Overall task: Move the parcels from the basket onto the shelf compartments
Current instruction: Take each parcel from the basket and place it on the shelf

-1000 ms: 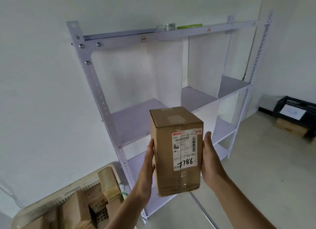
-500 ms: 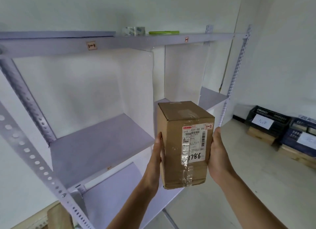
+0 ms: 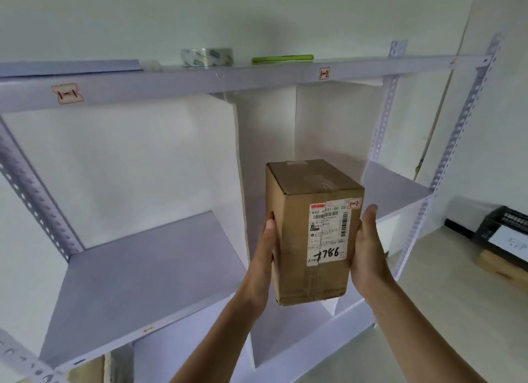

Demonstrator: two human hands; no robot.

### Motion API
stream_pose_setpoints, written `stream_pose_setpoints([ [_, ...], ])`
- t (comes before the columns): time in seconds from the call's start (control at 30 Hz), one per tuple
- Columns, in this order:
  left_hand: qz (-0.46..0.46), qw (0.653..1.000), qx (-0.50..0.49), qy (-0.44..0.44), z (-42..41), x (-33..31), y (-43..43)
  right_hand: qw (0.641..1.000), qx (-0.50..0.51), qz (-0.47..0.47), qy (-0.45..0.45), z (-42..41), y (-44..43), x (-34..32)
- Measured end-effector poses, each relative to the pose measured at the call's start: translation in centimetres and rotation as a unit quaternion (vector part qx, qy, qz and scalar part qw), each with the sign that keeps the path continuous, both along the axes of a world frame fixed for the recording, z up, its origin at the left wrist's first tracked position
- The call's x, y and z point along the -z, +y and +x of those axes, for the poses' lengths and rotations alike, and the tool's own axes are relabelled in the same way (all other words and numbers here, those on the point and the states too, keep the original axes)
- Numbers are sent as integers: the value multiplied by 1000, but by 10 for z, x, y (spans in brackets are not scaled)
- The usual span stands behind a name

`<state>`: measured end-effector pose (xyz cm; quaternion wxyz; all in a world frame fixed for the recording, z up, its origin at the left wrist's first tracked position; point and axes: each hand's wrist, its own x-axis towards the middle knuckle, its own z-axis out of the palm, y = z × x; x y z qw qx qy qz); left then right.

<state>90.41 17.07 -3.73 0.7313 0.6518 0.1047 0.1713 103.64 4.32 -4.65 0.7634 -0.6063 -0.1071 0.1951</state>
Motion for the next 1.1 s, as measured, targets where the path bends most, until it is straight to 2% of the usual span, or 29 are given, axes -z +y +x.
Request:
stream_pose_setpoints([
  [0.2,7,996,-82,23,74,-6,1,999,-50,13,-7,83,25,0],
  [0.33,10,988,-147,42,113,-3,4,996,-87,7,-13,138,44,22],
  [0.47,-1,980,-188,63,139,4,8,997,-67,-11,-22,185,65,48],
  [0.57,-20,974,-214,66,157,12,16,995,-62,-42,-62,211,81,60],
  [0.63,-19,974,-215,61,167,15,21,995,-47,-58,-69,218,88,59],
  [0.67,-14,976,-211,56,172,15,24,996,-45,-47,-69,229,93,70],
  [0.8,-9,983,-179,28,193,17,38,999,-20,20,-25,212,92,21],
  [0.87,15,987,-160,17,211,21,60,998,-20,56,9,224,108,18],
  [1.1,79,985,-152,-17,228,24,80,996,-42,54,55,235,128,33],
])
